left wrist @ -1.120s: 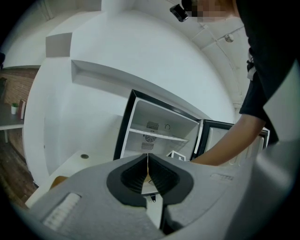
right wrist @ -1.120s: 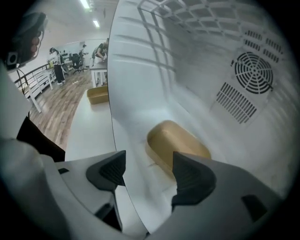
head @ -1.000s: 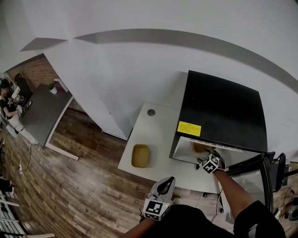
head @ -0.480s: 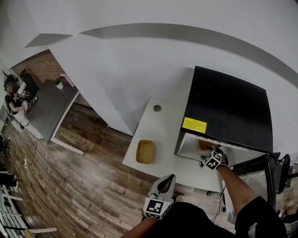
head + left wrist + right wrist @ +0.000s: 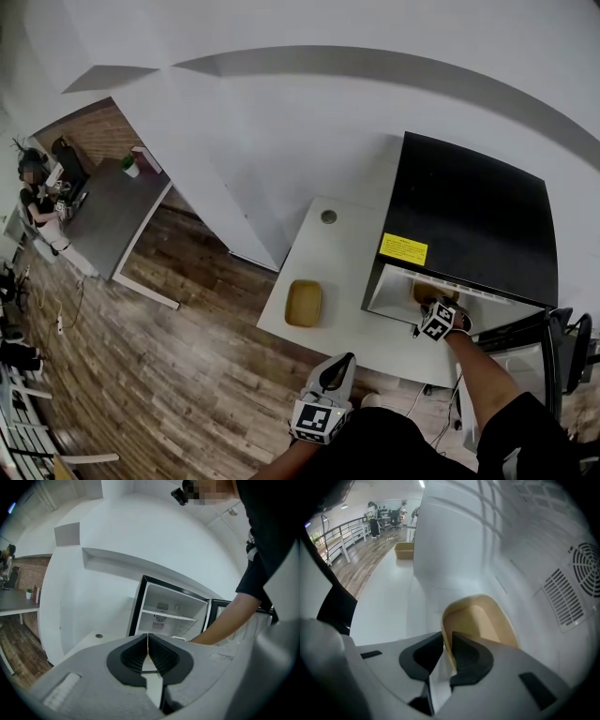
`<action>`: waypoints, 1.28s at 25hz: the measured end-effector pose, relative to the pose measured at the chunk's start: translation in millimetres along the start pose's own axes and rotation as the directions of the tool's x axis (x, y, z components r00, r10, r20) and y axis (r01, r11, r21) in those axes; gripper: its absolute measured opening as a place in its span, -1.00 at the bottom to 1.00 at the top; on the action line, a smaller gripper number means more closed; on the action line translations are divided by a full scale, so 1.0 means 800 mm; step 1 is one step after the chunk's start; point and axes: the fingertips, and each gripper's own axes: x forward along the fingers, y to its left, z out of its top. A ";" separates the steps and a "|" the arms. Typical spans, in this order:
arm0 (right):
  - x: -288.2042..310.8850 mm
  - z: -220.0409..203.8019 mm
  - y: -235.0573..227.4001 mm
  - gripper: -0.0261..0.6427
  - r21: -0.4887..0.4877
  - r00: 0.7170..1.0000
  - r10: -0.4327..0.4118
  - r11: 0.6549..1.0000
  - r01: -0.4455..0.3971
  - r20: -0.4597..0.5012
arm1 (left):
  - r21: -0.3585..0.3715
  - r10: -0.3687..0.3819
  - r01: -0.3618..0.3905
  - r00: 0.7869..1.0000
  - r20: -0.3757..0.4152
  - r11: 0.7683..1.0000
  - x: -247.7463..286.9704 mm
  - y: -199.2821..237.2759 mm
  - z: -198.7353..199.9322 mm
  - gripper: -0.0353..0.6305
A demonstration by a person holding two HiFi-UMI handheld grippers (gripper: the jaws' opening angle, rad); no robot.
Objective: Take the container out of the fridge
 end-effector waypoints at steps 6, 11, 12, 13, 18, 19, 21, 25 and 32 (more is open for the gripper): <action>-0.001 0.001 0.006 -0.88 -0.018 1.000 0.021 1.000 -0.021 0.001 | -0.007 0.025 -0.025 1.000 0.009 1.000 -0.008 0.009 0.004 -0.84; -0.013 -0.003 0.006 -0.88 0.019 1.000 0.019 1.000 -0.019 0.002 | -0.007 0.028 -0.028 1.000 0.012 1.000 -0.012 0.007 0.004 -0.84; -0.018 -0.002 0.005 -0.88 0.022 1.000 0.012 1.000 -0.012 0.005 | -0.006 0.025 -0.025 1.000 0.013 1.000 -0.012 0.006 0.005 -0.84; -0.023 -0.001 0.004 -0.88 0.025 1.000 0.004 1.000 -0.004 0.012 | -0.005 0.021 -0.021 1.000 0.016 1.000 -0.011 0.004 0.006 -0.84; -0.060 0.010 0.005 -0.88 0.103 0.996 -0.036 0.994 0.028 0.079 | -0.011 0.003 -0.002 0.999 0.035 1.000 -0.009 -0.002 0.008 -0.84; -0.068 0.012 0.007 -0.88 0.122 0.995 -0.045 0.992 0.033 0.094 | -0.015 -0.001 0.001 0.999 0.039 1.000 -0.008 -0.002 0.008 -0.84; -0.084 0.015 0.015 -0.88 0.146 0.990 -0.064 0.988 0.046 0.123 | -0.022 -0.010 0.011 0.999 0.049 1.000 -0.006 -0.004 0.012 -0.84; -0.118 0.028 0.035 -0.88 0.192 0.978 -0.088 0.980 0.051 0.188 | -0.022 -0.039 0.041 0.996 0.082 0.999 0.001 -0.012 0.029 -0.84; -0.202 0.041 0.052 -0.88 0.436 0.923 -0.190 0.899 0.028 0.334 | -0.039 -0.071 0.075 0.992 0.102 0.996 0.022 -0.023 0.043 -0.84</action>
